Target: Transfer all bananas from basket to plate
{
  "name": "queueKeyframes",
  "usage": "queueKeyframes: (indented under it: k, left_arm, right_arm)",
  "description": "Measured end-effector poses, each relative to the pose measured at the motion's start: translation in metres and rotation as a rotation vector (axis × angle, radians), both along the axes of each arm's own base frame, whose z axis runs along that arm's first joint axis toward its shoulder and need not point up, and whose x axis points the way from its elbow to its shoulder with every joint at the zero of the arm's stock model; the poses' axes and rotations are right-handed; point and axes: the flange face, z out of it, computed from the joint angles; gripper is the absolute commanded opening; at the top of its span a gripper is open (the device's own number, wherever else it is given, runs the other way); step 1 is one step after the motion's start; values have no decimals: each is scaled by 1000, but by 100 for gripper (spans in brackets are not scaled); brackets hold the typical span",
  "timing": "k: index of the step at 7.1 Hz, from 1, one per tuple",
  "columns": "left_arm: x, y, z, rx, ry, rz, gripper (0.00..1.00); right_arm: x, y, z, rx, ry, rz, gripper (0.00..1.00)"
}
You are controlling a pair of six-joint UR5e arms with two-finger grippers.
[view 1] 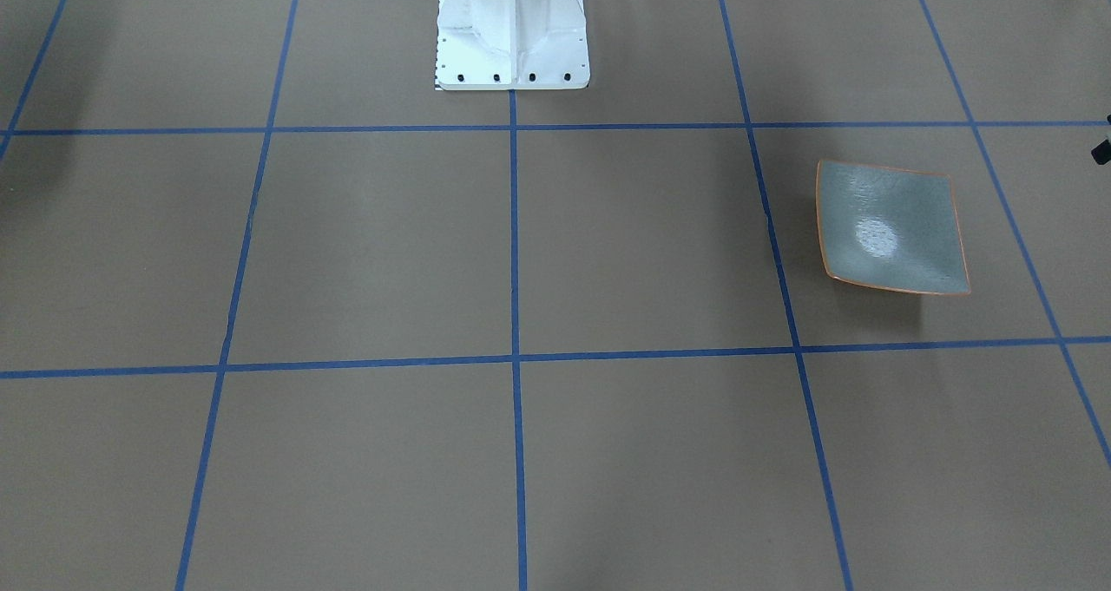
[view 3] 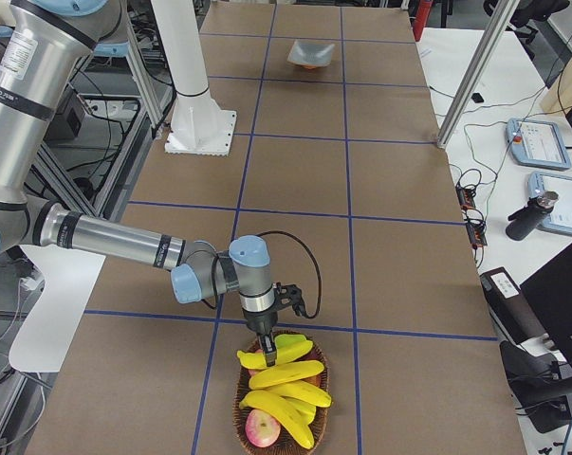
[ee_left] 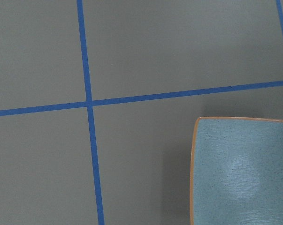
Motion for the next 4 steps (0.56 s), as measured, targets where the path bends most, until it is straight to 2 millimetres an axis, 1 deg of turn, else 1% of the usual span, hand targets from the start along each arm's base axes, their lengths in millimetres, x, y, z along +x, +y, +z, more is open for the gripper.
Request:
queueKeyframes:
  k: [2,4]
  left_arm:
    - [0,1,-2,1,7,2,100]
    - [1,0,-1,-1,8,3,100]
  right_arm:
    - [-1,-3,-11,21,-8,-4,0]
    - [-3,-3,-33,49,-44,-11,0]
